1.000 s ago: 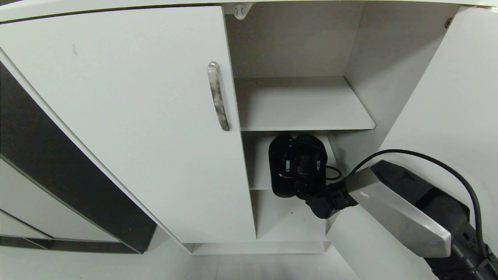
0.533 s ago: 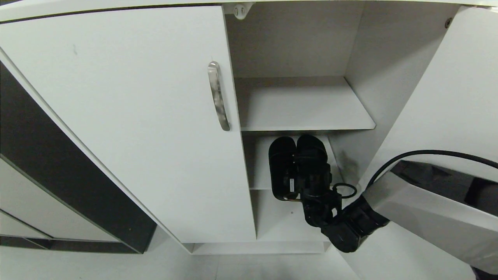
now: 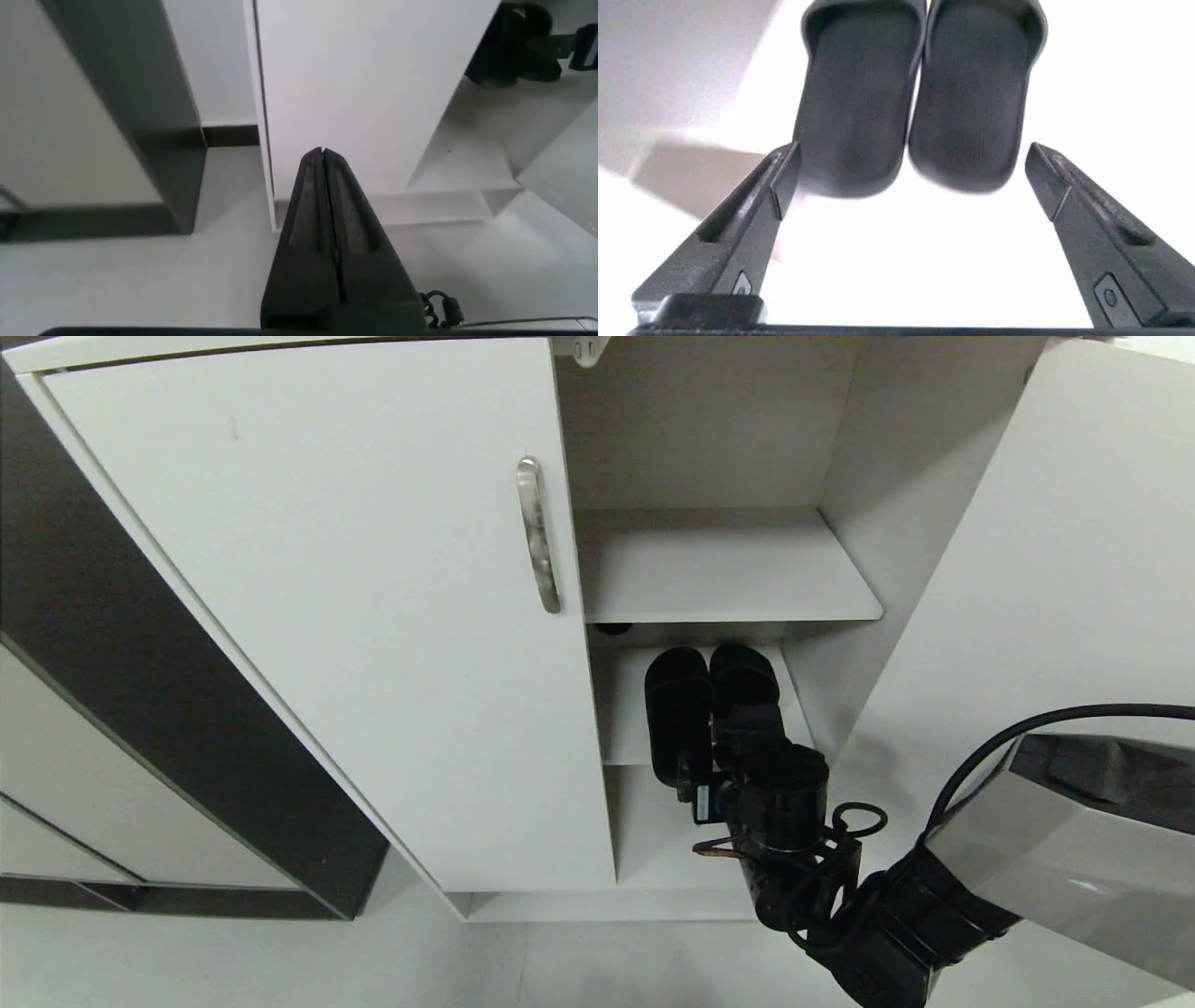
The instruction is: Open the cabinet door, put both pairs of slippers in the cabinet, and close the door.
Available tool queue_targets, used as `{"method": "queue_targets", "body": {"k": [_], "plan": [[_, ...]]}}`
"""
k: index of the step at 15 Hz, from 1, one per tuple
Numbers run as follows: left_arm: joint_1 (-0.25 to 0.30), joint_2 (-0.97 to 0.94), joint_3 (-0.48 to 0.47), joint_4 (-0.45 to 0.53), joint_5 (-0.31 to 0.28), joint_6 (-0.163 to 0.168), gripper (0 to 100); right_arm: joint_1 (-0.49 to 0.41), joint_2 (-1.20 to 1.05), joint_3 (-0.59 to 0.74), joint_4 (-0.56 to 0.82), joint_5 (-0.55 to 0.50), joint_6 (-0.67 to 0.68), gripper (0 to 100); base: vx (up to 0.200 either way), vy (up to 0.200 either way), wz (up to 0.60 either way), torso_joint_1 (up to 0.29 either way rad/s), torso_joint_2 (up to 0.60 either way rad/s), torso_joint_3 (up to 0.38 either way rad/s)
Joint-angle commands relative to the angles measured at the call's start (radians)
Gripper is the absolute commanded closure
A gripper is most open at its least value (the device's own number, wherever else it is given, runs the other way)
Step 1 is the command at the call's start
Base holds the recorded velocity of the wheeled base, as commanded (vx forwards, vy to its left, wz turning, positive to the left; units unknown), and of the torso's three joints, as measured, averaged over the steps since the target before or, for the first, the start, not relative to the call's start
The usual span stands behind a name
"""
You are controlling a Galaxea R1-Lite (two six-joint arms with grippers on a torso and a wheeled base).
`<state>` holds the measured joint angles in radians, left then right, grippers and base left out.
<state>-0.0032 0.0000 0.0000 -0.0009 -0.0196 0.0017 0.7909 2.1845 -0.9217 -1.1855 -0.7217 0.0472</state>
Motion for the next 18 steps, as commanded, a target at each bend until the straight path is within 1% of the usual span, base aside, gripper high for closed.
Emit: {"method": "queue_targets", "body": {"k": [1, 4, 15, 18], "plan": [[0.000, 0.002, 0.000, -0.001, 0.000, 0.000, 100, 0.010, -0.009, 0.003, 0.000, 0.001, 0.000, 0, -0.200, 0.000, 0.00, 0.002, 0.00, 0.007], [0.000, 0.002, 0.000, -0.001, 0.000, 0.003, 100, 0.016, -0.009, 0.014, -0.002, 0.001, 0.000, 0, -0.200, 0.000, 0.00, 0.001, 0.00, 0.002], [0.000, 0.002, 0.000, -0.001, -0.002, 0.001, 100, 0.018, -0.009, 0.020, -0.005, 0.001, 0.000, 0, 0.000, 0.000, 0.00, 0.000, 0.00, 0.000], [0.000, 0.002, 0.000, -0.001, -0.002, 0.001, 100, 0.021, -0.008, 0.020, -0.005, 0.001, 0.000, 0, 0.000, 0.000, 0.00, 0.001, 0.00, 0.155]]}}
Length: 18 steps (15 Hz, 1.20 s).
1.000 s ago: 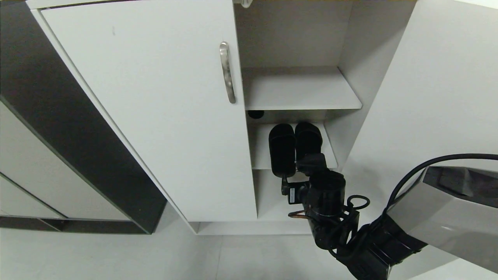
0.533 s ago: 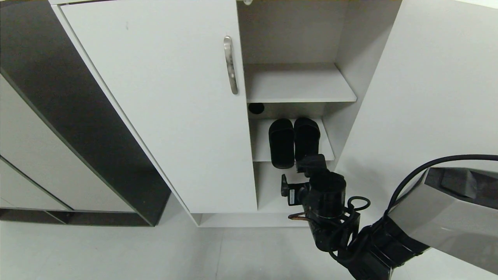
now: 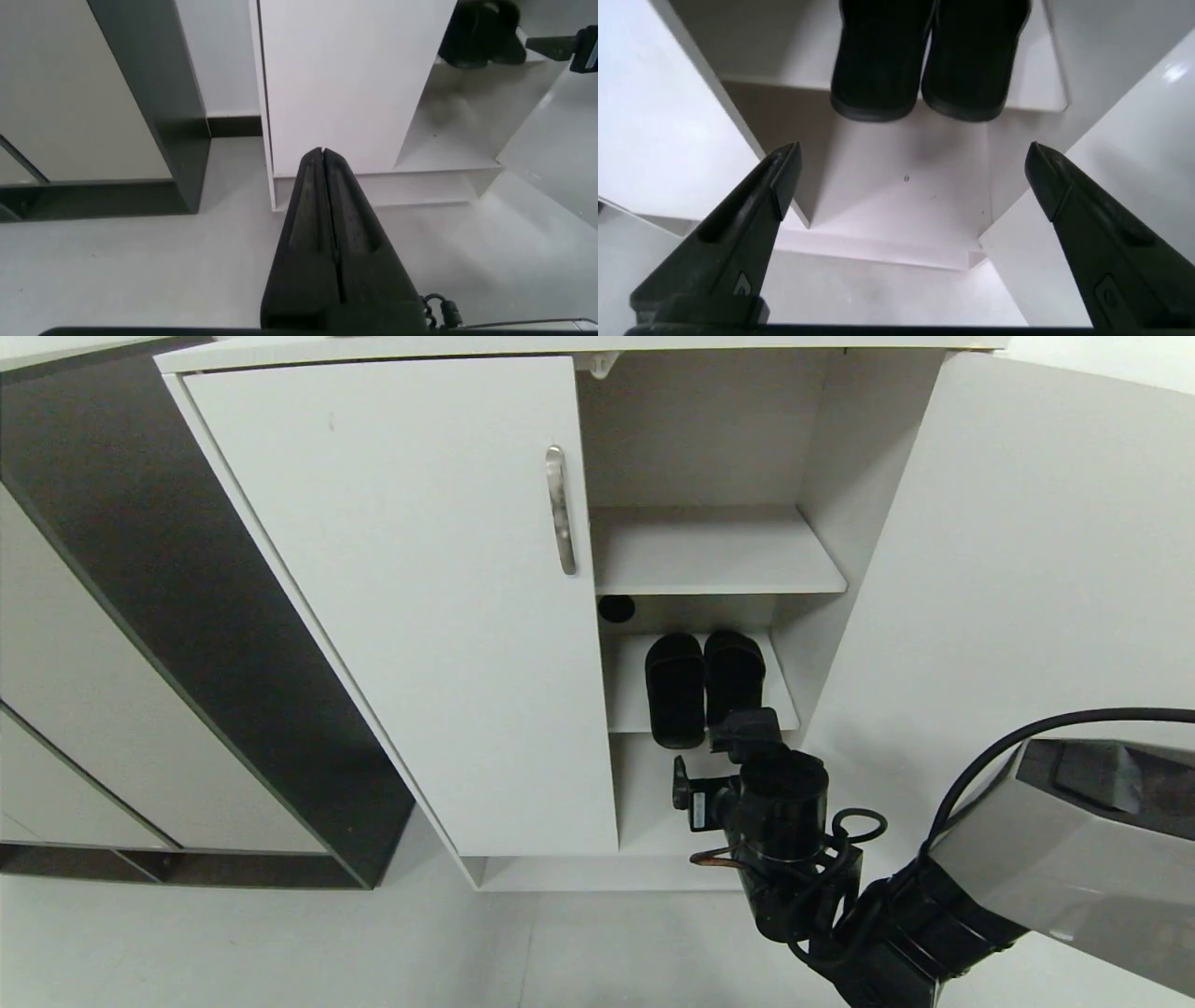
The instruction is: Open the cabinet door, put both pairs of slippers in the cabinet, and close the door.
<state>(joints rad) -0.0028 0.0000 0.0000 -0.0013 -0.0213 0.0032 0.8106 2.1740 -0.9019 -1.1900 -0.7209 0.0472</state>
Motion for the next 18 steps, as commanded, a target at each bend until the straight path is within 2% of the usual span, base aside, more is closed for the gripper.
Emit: {"method": "queue_targets", "body": {"k": [1, 11, 18], "plan": [[0.000, 0.002, 0.000, 0.000, 0.000, 0.000, 100, 0.001, 0.003, 0.001, 0.000, 0.000, 0.000, 0, 0.000, 0.000, 0.00, 0.007, 0.00, 0.193], [0.000, 0.002, 0.000, 0.000, 0.000, 0.000, 100, 0.002, 0.001, 0.034, -0.002, 0.008, -0.003, 0, 0.000, 0.000, 0.00, 0.000, 0.00, 0.201], [0.000, 0.002, 0.000, 0.000, 0.000, 0.000, 100, 0.004, 0.004, 0.046, -0.019, 0.012, -0.004, 0, 0.000, 0.000, 0.00, 0.000, 0.00, 0.018]]}}
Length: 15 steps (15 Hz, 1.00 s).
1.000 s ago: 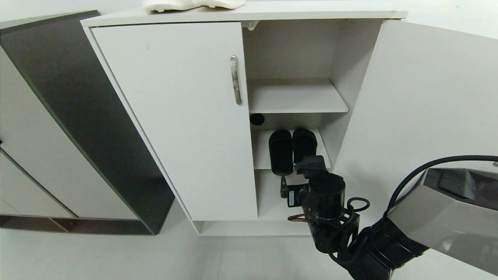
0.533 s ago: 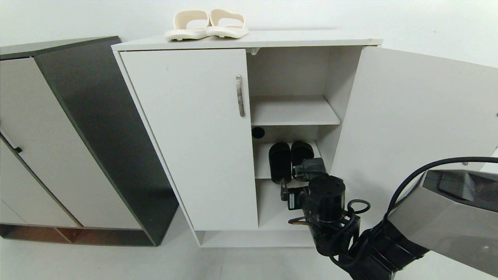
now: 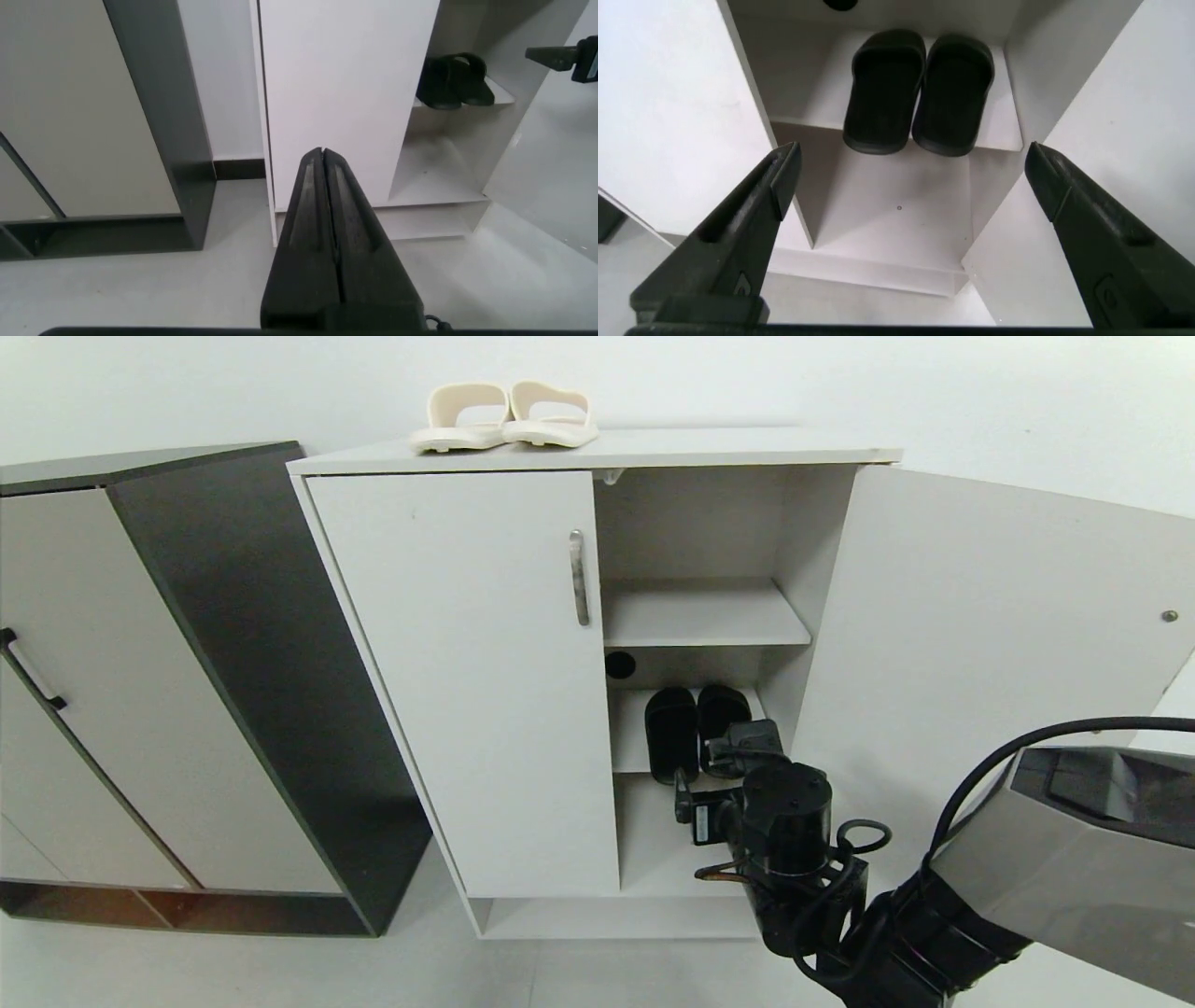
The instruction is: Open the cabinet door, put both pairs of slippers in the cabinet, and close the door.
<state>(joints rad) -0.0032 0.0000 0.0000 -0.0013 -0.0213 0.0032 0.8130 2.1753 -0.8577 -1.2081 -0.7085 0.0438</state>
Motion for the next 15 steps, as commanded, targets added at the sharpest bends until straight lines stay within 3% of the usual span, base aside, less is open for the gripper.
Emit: {"method": "queue_targets", "body": {"k": [1, 2, 15], "plan": [[0.000, 0.002, 0.000, 0.000, 0.000, 0.000, 100, 0.002, 0.003, 0.002, -0.001, 0.000, -0.001, 0, 0.000, 0.000, 0.00, 0.000, 0.00, 0.000], [0.000, 0.002, 0.000, 0.000, 0.000, 0.000, 100, 0.002, 0.003, 0.002, -0.001, 0.000, 0.001, 0, 0.000, 0.000, 0.00, 0.000, 0.00, 0.000], [0.000, 0.002, 0.000, 0.001, -0.003, 0.003, 100, 0.000, -0.003, 0.028, -0.019, 0.020, -0.013, 0, 0.000, 0.200, 0.00, 0.003, 0.00, 0.001]]}}
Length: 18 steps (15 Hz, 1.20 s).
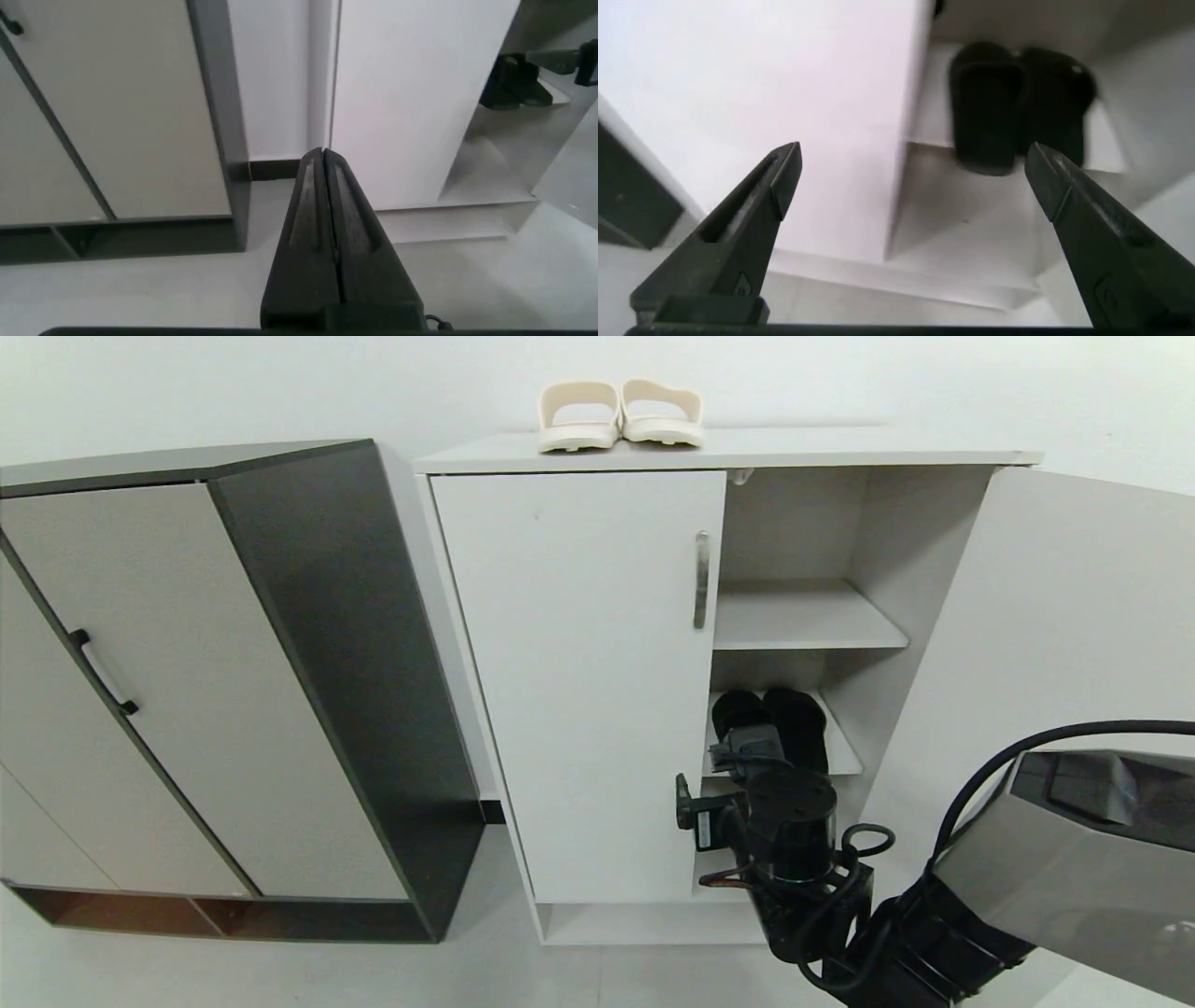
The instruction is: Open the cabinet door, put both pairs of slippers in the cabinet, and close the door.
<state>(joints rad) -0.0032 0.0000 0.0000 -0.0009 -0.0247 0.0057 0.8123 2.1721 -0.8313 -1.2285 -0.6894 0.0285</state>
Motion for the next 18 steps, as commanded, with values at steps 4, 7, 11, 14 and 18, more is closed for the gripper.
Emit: {"method": "queue_targets", "body": {"k": [4, 7, 11, 14, 18], "plan": [[0.000, 0.002, 0.000, -0.001, 0.002, 0.000, 100, -0.002, 0.002, 0.015, -0.009, 0.001, -0.004, 0, 0.000, 0.200, 0.00, 0.001, 0.00, 0.005], [0.000, 0.002, 0.000, -0.001, 0.002, -0.001, 100, -0.004, 0.006, 0.027, -0.028, 0.004, -0.032, 0, 0.000, 0.000, 0.00, 0.000, 0.00, 0.000], [0.000, 0.002, 0.000, -0.001, 0.002, -0.003, 100, -0.016, 0.032, 0.046, -0.111, 0.030, -0.076, 0, 0.000, 0.000, 0.00, 0.000, 0.00, 0.000], [0.000, 0.002, 0.000, -0.001, 0.002, -0.003, 100, -0.022, 0.035, 0.055, -0.129, 0.036, -0.094, 0, 0.000, 0.000, 0.00, 0.000, 0.00, 0.000], [0.000, 0.002, 0.000, -0.001, 0.002, -0.003, 100, -0.024, 0.040, 0.064, -0.141, 0.045, -0.101, 0, 0.000, 0.000, 0.00, 0.000, 0.00, 0.000]]}}
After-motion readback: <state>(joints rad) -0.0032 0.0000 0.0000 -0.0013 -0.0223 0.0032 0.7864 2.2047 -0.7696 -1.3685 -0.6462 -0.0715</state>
